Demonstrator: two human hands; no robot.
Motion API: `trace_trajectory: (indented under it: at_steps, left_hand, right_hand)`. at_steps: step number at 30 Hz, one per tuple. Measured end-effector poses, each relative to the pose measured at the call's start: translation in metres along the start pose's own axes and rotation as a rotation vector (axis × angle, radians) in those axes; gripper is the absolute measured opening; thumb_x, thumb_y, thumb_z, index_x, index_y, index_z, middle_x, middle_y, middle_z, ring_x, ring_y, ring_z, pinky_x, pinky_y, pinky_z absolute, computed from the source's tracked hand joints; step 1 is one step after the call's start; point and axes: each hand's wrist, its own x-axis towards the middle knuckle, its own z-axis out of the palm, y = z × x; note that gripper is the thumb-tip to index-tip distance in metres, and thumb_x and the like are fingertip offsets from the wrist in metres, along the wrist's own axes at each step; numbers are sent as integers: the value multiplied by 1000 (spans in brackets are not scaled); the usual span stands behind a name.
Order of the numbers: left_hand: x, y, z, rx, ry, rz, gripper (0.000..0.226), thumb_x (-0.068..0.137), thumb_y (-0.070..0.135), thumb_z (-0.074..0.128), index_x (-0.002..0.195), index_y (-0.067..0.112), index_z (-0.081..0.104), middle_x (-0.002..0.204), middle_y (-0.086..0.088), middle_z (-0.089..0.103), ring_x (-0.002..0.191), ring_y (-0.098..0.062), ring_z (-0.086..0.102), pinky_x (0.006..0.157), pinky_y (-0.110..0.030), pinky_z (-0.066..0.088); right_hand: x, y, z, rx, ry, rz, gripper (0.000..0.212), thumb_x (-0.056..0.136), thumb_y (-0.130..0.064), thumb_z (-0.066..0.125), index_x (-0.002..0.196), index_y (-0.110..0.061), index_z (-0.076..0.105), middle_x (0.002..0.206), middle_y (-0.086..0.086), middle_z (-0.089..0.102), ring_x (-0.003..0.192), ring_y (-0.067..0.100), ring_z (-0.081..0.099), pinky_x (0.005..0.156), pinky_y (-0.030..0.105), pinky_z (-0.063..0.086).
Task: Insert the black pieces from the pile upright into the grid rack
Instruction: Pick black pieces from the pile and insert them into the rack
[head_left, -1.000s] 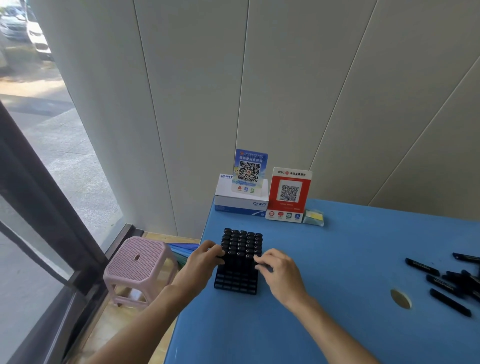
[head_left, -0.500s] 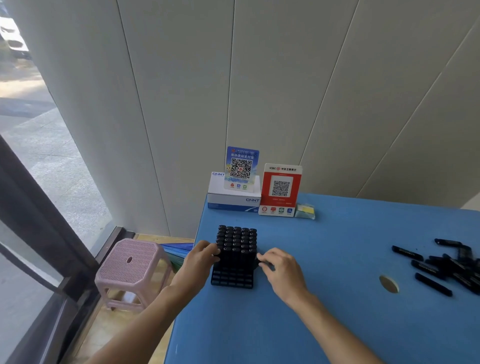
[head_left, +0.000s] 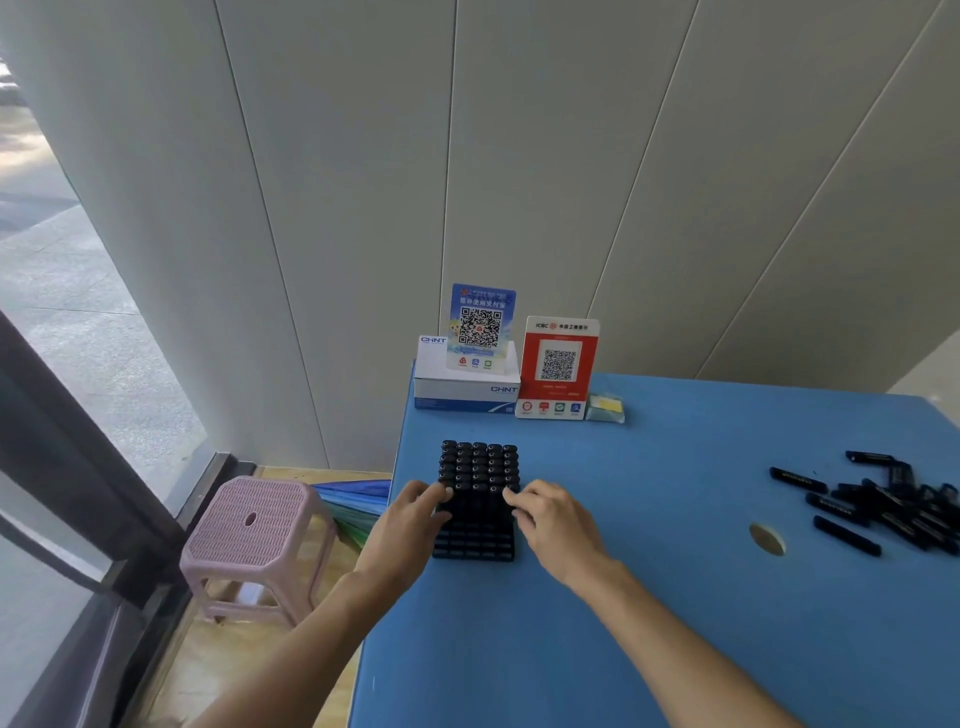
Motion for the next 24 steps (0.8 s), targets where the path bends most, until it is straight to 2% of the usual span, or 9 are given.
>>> trace_trajectory:
  at_steps: [2, 5, 8, 12, 16, 24]
  left_hand:
    - [1, 0, -4, 59, -4, -10, 25, 91, 27, 57, 116, 20, 54, 108, 1, 50, 72, -18, 58, 60, -36, 53]
    - [4, 3, -11, 182, 63, 65, 32, 85, 30, 66, 113, 21, 54, 104, -1, 53, 71, -19, 56, 54, -31, 48]
    - [3, 11, -12, 278, 142, 152, 41, 77, 29, 75, 111, 23, 53, 104, -4, 59, 88, -25, 61, 68, -36, 50]
    - [6, 41, -6, 337, 171, 249, 41, 74, 30, 77, 108, 21, 57, 103, 0, 61, 90, -23, 59, 74, -35, 49]
    - [9, 86, 19, 346, 158, 294, 41, 72, 28, 78, 106, 23, 56, 102, 1, 61, 93, -23, 59, 78, -37, 47]
    - [-9, 209, 117, 324, 61, 406, 36, 69, 34, 80, 100, 23, 65, 96, 5, 65, 83, -18, 64, 75, -33, 51]
  right_hand:
    - [-2, -1, -2, -3, -12, 18, 37, 96, -22, 48, 134, -24, 49, 110, -3, 58, 105, 17, 50, 76, 28, 46]
    - [-9, 2, -5, 9, 26, 53, 45, 95, -26, 49, 139, -25, 41, 110, -3, 56, 104, 16, 49, 79, 26, 45]
    - [-21, 9, -13, 1, 69, 75, 45, 94, -29, 50, 138, -23, 42, 111, -2, 57, 106, 18, 49, 82, 29, 46]
    - [-43, 31, -31, -45, 105, 88, 44, 93, -34, 50, 134, -20, 47, 114, -2, 58, 110, 20, 50, 83, 31, 47]
    - [-78, 73, -62, -72, 142, 148, 44, 91, -35, 52, 131, -18, 50, 116, -1, 59, 113, 21, 50, 84, 33, 48]
    - [-205, 198, -126, -106, 160, 334, 46, 94, -40, 45, 135, -19, 44, 122, -5, 53, 116, 14, 45, 88, 27, 46]
